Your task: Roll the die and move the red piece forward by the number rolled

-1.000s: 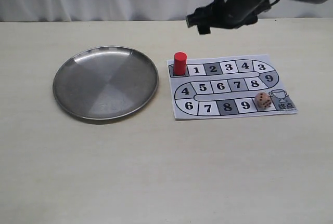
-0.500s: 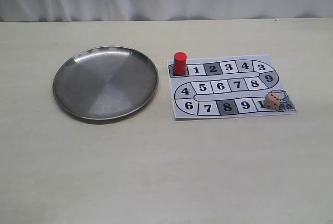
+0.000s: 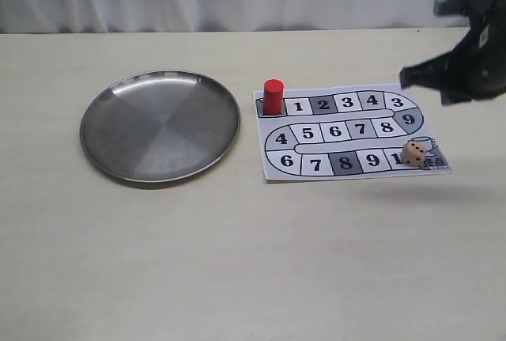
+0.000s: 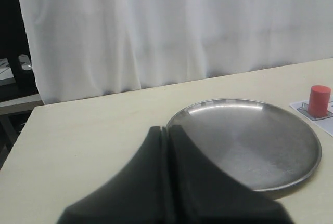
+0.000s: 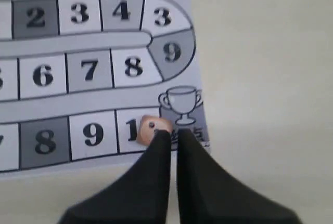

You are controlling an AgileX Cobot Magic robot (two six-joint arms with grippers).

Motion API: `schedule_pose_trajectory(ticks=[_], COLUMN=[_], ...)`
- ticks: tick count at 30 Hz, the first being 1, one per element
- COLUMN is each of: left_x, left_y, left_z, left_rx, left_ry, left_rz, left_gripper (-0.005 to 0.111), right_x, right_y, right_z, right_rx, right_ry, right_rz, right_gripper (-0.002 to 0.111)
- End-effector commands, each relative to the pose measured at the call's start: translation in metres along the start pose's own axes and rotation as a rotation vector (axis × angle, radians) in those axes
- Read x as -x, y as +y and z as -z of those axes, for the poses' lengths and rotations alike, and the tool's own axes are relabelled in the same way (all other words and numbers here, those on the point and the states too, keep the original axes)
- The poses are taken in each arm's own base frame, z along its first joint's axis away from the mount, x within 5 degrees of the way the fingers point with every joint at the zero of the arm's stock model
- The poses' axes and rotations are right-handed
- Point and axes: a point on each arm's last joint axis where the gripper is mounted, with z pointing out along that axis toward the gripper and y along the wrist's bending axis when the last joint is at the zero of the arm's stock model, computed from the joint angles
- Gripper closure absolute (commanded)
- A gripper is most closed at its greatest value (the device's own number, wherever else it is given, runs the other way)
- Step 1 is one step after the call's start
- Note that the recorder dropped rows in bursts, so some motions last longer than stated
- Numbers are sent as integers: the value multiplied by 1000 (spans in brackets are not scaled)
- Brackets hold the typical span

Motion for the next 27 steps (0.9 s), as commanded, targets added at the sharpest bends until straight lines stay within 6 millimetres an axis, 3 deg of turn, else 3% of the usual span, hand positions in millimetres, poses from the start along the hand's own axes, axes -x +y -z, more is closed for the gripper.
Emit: schedule_pose_trajectory(ticks=[1, 12, 27], left_x=[0, 0, 0], left_y=[0, 0, 0], left_z=[0, 0, 0], left_rx=[-3, -3, -3], left_ry=[-8, -8, -8], left_rz=[0, 0, 0], left_gripper=[107, 107, 107], right_x=[-30, -52, -60], right_y=[7, 13, 14], right_z=[-44, -86, -97], right_rx=[55, 39, 34], right_ry=[33, 186, 231], right_rz=[20, 36, 40], right_gripper=[104, 104, 104])
